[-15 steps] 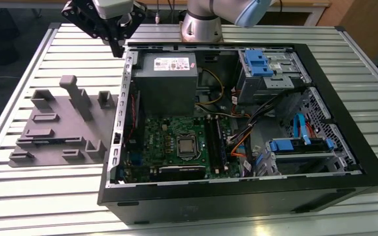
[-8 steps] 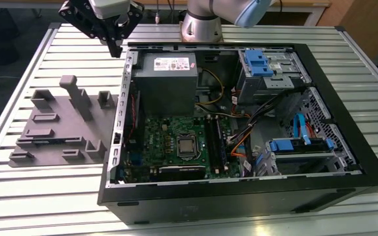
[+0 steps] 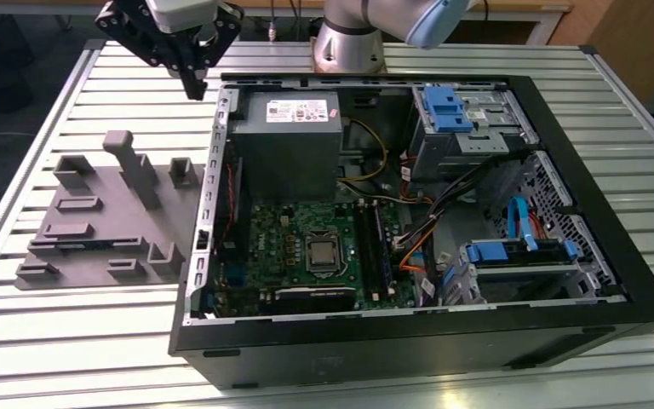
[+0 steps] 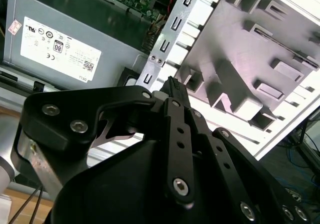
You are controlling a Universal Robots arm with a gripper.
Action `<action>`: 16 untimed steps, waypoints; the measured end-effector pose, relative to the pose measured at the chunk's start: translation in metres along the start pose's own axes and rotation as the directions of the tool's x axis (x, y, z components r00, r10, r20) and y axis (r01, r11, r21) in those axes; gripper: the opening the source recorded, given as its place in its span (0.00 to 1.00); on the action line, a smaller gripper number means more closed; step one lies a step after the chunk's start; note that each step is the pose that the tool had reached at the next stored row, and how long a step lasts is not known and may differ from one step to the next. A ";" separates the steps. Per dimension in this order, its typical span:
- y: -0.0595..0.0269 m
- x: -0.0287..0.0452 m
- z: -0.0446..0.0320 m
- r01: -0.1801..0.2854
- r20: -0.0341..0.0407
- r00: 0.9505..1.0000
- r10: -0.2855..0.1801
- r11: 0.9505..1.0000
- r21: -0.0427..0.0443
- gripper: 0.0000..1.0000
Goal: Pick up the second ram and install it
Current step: 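Reach for the second ram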
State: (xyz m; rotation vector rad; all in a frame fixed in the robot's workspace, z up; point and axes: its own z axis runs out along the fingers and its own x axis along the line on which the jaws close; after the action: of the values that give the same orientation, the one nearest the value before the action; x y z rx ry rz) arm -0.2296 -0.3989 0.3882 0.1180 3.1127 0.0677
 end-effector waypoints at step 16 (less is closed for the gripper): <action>-0.0007 0.0087 -0.0002 0.000 0.000 1.000 0.000 1.000 0.000 0.11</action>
State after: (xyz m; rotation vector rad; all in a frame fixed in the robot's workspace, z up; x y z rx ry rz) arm -0.2383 -0.3990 0.3882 0.1180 3.1128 0.0676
